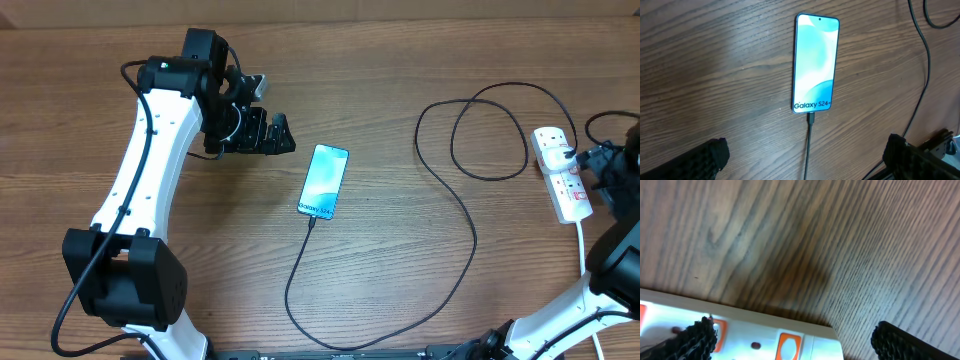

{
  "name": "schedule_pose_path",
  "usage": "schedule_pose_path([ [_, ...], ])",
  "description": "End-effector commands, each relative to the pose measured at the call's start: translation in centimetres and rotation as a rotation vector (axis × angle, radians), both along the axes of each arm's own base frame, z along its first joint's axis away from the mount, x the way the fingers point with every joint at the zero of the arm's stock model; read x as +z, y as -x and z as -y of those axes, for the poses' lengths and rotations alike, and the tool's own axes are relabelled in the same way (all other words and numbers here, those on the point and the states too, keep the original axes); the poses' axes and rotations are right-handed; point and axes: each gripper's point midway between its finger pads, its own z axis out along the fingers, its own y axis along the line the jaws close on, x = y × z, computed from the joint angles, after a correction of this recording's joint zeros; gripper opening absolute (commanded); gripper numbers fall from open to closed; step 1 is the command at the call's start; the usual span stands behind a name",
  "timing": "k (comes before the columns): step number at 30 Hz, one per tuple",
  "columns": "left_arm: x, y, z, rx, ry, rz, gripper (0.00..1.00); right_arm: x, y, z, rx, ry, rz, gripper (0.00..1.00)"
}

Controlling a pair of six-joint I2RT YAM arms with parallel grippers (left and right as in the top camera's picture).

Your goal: Plug charger to phone and switch on socket

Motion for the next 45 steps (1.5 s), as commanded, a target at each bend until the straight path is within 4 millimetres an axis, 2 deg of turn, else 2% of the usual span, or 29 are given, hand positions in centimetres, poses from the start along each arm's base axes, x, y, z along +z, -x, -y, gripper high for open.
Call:
schedule_pose_path([
  [1, 1.0, -0.1, 0.0, 0.005, 0.002, 0.03, 1.0, -1.5, 0.8, -0.3, 0.001, -0.015, -0.015, 1.0],
  [4, 1.0, -0.1, 0.0, 0.005, 0.002, 0.029, 1.0, -2.3, 0.9, -0.3, 0.001, -0.011, -0.008, 1.0],
  [9, 1.0, -0.1, 0.0, 0.005, 0.002, 0.03, 1.0, -2.4, 0.6, -0.4, 0.003, -0.014, 0.008, 1.0],
  [15, 1.0, -0.1, 0.0, 0.005, 0.002, 0.029, 1.0, -2.6, -0.5, -2.1, 0.111, -0.105, 0.059, 1.0],
  [25, 1.0, -0.1, 0.0, 0.005, 0.002, 0.029, 1.0, -2.8, 0.2, -3.0, 0.145, -0.145, 0.028, 1.0],
  [45, 1.0, -0.1, 0.0, 0.005, 0.002, 0.03, 1.0, -2.5, -1.2, -2.2, 0.151, -0.108, 0.083, 1.0],
])
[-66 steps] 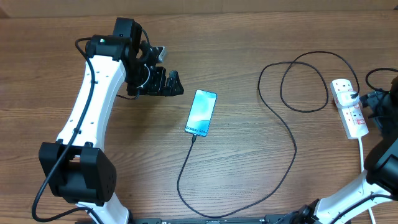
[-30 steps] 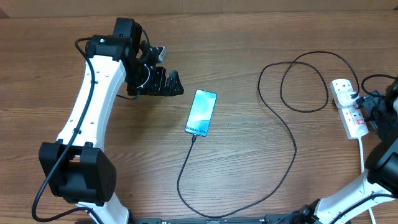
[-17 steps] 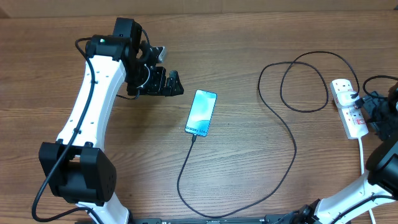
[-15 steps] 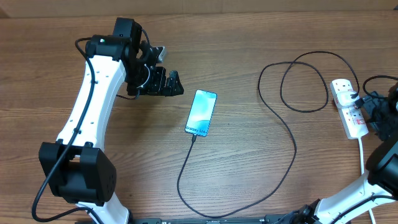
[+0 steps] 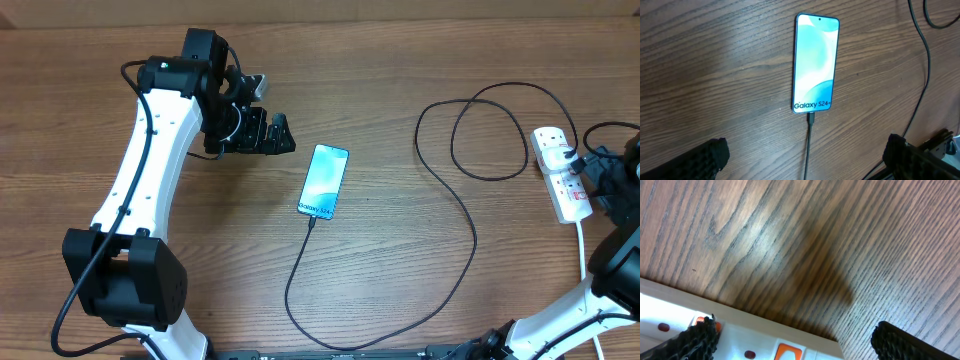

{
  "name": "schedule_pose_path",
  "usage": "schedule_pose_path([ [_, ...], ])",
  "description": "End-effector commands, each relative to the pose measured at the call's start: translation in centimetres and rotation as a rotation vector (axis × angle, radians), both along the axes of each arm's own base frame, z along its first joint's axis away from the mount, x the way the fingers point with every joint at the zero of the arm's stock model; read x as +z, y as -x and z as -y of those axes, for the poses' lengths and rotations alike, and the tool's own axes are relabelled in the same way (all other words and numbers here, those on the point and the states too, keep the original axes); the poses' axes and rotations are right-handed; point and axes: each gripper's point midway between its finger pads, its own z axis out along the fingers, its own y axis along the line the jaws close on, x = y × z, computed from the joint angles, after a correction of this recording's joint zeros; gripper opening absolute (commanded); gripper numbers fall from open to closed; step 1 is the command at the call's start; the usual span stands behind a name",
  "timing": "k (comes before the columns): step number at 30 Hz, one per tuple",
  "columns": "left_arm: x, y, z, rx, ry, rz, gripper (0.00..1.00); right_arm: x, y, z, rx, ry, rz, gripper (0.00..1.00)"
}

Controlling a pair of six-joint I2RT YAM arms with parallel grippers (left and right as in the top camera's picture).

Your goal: Plug charger to phone and switch on socket

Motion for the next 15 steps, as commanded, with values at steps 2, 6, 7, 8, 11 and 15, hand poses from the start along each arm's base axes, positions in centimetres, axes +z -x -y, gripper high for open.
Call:
schedule_pose_path([
  [2, 0.97, -0.07, -0.03, 0.005, 0.002, 0.03, 1.0, -1.06, -0.92, -1.73, 0.05, -0.061, 0.027, 1.0],
  [6, 0.97, -0.07, -0.03, 0.005, 0.002, 0.029, 1.0, -1.02, -1.07, -1.61, 0.051, -0.056, 0.033, 1.0],
  [7, 0.97, -0.07, -0.03, 0.005, 0.002, 0.03, 1.0, -1.01, -1.14, -1.57, 0.05, -0.055, 0.036, 1.0],
  [8, 0.97, -0.07, -0.03, 0.005, 0.002, 0.03, 1.0, -1.0, -1.15, -1.55, 0.05, -0.054, 0.037, 1.0],
  [11, 0.97, -0.07, -0.03, 0.005, 0.002, 0.03, 1.0, -1.09, -0.78, -1.83, 0.05, -0.066, 0.021, 1.0],
  [15, 0.97, -0.07, -0.03, 0.005, 0.002, 0.03, 1.0, -1.18, -0.37, -2.15, 0.049, -0.08, 0.005, 1.0],
])
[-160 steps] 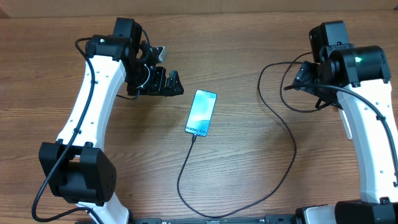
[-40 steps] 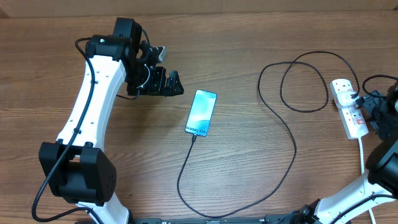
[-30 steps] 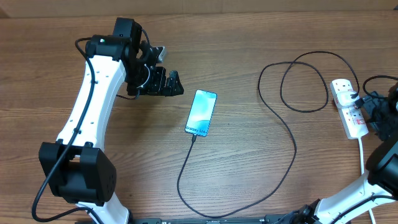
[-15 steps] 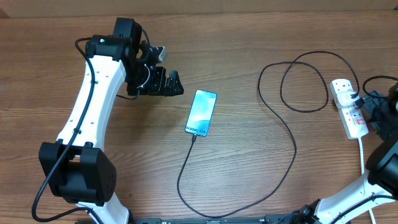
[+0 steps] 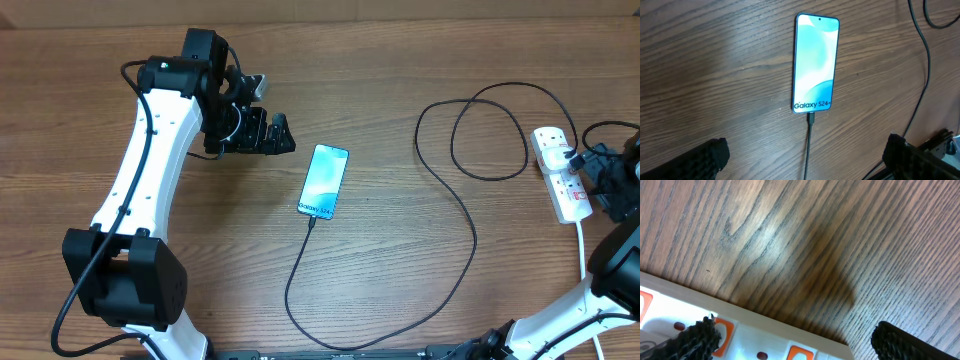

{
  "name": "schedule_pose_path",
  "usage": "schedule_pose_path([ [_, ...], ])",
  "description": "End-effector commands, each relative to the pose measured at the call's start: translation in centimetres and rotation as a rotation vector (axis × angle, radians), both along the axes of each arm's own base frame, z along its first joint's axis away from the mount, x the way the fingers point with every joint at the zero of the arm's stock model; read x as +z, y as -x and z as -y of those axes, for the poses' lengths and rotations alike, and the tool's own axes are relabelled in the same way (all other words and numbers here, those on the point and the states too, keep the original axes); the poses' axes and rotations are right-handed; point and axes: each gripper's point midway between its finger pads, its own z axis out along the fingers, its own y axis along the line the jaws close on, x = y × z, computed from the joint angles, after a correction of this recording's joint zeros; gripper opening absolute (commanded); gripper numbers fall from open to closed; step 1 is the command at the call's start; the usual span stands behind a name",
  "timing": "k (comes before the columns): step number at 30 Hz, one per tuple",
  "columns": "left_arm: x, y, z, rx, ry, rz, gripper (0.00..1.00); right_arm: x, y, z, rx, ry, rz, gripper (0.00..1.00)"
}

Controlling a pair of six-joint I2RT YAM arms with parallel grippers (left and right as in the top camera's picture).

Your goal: Plug charger to phone and switch on socket

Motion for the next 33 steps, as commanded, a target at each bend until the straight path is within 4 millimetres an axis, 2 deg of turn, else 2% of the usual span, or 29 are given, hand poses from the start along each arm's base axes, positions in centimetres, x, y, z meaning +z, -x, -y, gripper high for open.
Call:
schedule_pose_path([
  [1, 1.0, -0.1, 0.0, 0.005, 0.001, 0.03, 1.0, -1.2, 0.2, -2.0, 0.036, -0.076, -0.016, 1.0],
  [33, 1.0, -0.1, 0.0, 0.005, 0.001, 0.03, 1.0, -1.4, 1.3, -3.2, 0.04, -0.126, -0.06, 1.0],
])
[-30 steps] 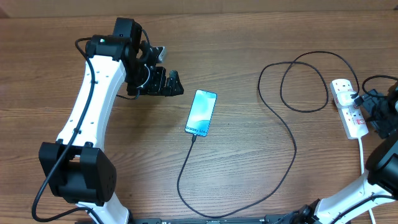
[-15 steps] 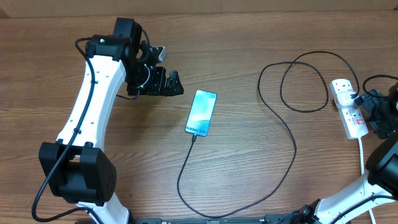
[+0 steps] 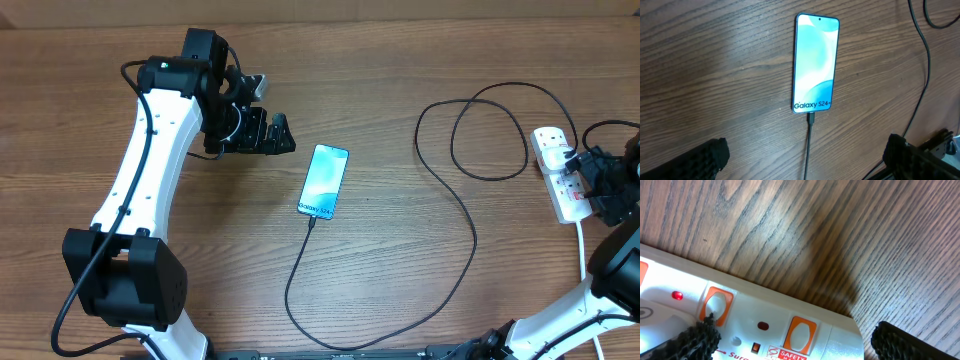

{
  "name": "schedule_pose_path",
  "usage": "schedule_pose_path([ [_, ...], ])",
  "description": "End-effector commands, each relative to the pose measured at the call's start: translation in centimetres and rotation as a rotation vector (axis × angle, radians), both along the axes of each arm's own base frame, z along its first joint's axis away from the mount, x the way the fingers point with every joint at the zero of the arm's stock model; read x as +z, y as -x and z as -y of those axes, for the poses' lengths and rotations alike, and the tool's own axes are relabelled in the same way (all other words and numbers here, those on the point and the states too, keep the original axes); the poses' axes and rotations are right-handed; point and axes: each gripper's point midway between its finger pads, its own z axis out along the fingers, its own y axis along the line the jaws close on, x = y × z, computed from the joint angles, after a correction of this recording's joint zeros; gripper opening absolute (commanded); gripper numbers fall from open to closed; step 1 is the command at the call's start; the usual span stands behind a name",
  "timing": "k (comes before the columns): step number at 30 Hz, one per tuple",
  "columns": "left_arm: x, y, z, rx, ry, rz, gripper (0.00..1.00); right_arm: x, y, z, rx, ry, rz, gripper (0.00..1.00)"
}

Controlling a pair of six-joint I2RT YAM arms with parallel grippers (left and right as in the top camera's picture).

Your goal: Plug charger to phone and switch on socket

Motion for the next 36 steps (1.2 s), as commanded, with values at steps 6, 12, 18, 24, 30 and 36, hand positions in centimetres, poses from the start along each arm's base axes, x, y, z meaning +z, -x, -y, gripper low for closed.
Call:
schedule_pose_path([
  [6, 1.0, -0.1, 0.0, 0.005, 0.001, 0.03, 1.0, -1.4, 1.5, -1.7, 0.041, -0.043, -0.083, 1.0],
  [12, 1.0, -0.1, 0.0, 0.005, 0.002, 0.03, 1.0, -0.1, 4.1, -0.1, -0.127, 0.063, -0.186, 1.0],
  [18, 1.0, -0.1, 0.0, 0.005, 0.001, 0.029, 1.0, 4.3, 3.3, 0.3, -0.139, 0.127, -0.073, 1.0],
  [24, 1.0, -0.1, 0.0, 0.005, 0.002, 0.03, 0.99, 7.8, 2.1, -2.2, -0.107, 0.059, 0.057, 1.0],
  [30, 1.0, -0.1, 0.0, 0.005, 0.002, 0.03, 1.0, 9.0, 0.0, -6.2, 0.059, 0.058, 0.081, 1.0],
  [36, 1.0, -0.1, 0.0, 0.005, 0.002, 0.029, 1.0, 8.6, -2.5, -10.9, 0.289, 0.073, 0.085, 0.94],
])
